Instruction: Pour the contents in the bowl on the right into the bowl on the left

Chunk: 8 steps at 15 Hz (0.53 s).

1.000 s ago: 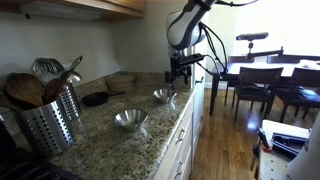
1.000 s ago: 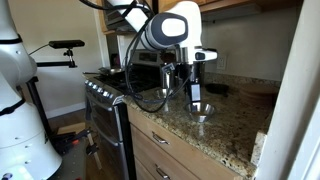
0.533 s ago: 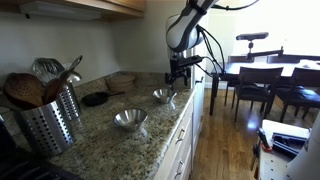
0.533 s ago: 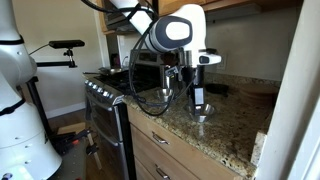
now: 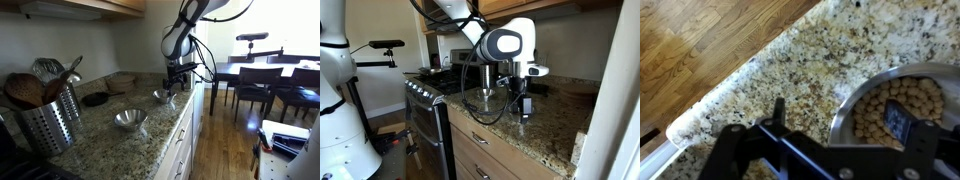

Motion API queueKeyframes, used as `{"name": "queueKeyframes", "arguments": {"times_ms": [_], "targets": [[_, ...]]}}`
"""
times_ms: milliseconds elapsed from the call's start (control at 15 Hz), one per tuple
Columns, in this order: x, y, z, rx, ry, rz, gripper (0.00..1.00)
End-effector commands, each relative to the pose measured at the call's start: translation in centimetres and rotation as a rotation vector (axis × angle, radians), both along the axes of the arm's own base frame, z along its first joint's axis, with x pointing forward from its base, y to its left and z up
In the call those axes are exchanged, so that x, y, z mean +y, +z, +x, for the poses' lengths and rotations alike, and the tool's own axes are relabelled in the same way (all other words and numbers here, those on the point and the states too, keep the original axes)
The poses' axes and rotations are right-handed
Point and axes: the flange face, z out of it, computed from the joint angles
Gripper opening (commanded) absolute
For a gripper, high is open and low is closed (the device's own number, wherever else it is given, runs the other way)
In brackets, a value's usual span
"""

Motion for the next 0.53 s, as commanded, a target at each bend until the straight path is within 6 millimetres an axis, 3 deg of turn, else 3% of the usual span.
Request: {"name": "queueKeyframes", "arguments": {"times_ms": [0,267,333,400,467], "targets": [[-1.6,-0.6,1.0,-0.010,-0.003,0.007,1.00],[-2.3,-1.0,1.7,-0.015,-0.009,0.017,1.00],[-2.4,-1.0,1.8,-0.015,-0.011,0.019,0.90],[-2.4,-1.2,1.9,-0.017,-0.012,0.021,0.74],[-2.4,-1.2,2.0,-0.018,-0.013,0.022,0.67]]}}
